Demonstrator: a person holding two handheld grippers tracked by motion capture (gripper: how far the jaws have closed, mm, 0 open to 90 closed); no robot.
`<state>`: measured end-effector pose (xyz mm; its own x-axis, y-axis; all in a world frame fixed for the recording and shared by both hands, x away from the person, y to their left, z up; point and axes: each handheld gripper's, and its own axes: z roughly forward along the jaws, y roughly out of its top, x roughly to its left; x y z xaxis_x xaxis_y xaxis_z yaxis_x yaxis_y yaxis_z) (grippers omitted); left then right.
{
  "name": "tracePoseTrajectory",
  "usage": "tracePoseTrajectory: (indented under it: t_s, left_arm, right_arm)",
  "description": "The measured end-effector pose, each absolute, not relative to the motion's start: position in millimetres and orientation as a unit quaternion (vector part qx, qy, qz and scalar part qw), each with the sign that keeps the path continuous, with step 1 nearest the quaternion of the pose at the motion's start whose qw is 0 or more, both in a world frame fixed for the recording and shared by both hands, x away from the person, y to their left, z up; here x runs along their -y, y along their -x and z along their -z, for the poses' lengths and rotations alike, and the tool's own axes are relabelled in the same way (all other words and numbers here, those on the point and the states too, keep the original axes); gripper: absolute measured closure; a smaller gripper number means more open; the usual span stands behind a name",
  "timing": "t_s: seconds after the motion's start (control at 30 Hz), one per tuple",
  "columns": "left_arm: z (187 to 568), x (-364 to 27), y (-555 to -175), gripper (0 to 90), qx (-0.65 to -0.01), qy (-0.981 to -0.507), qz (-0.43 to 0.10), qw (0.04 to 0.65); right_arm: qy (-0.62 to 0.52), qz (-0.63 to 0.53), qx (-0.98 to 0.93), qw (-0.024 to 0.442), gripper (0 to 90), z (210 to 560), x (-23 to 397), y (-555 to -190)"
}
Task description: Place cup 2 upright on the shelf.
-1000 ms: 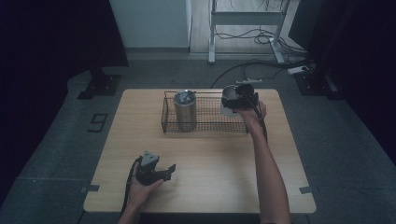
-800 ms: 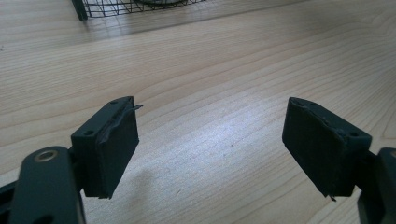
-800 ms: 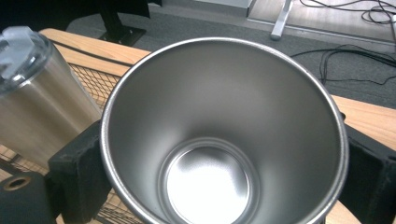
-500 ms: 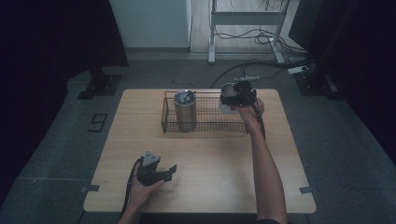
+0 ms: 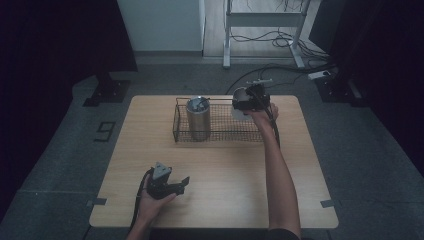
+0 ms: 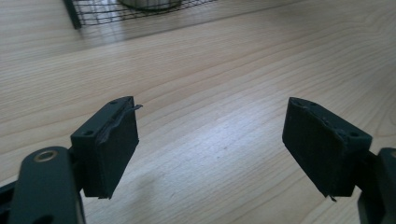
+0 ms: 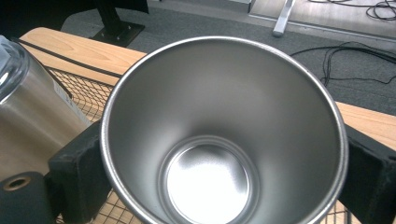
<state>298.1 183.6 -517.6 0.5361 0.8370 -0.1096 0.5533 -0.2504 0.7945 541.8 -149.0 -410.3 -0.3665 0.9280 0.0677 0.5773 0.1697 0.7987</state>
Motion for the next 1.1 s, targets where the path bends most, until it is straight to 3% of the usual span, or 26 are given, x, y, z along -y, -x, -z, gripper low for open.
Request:
tracePoseTrajectory:
  t_s: [1.1]
  left_arm:
    - [522, -181, -299, 18.5, -0.446, -0.779, -0.157, 0.411]
  right_arm:
    - [-0.53, -0.35, -0.746, 0.198, 7.0, 457, 146, -557]
